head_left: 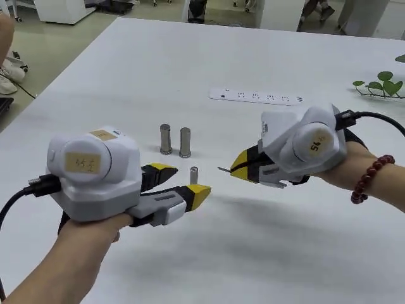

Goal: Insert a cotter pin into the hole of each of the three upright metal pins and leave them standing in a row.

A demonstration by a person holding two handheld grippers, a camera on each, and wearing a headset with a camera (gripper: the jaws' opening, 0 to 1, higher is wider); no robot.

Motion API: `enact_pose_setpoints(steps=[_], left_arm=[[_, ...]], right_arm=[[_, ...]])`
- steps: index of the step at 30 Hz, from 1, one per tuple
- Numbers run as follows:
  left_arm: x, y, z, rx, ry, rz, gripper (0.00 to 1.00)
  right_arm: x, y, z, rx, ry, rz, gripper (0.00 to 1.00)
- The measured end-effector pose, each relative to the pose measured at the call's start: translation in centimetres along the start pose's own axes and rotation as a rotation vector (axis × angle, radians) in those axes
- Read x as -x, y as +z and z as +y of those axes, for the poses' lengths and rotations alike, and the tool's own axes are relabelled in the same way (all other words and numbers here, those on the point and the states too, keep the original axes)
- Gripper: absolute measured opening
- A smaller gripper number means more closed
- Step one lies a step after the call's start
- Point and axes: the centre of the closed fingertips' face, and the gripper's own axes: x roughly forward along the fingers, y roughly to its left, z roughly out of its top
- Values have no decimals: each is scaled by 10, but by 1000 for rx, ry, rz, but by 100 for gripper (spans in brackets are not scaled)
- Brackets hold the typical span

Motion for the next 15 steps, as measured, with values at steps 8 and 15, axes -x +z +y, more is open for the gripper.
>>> enact_pose_setpoints(steps=[8,15], left_arm=[[-4,2,-9,0,-36,6,25],[-4,9,-15,92,-85,-19,17]], right_arm=[[8,18,6,80,-21,-40,0],[14,33,13,158,-35,-63,0]])
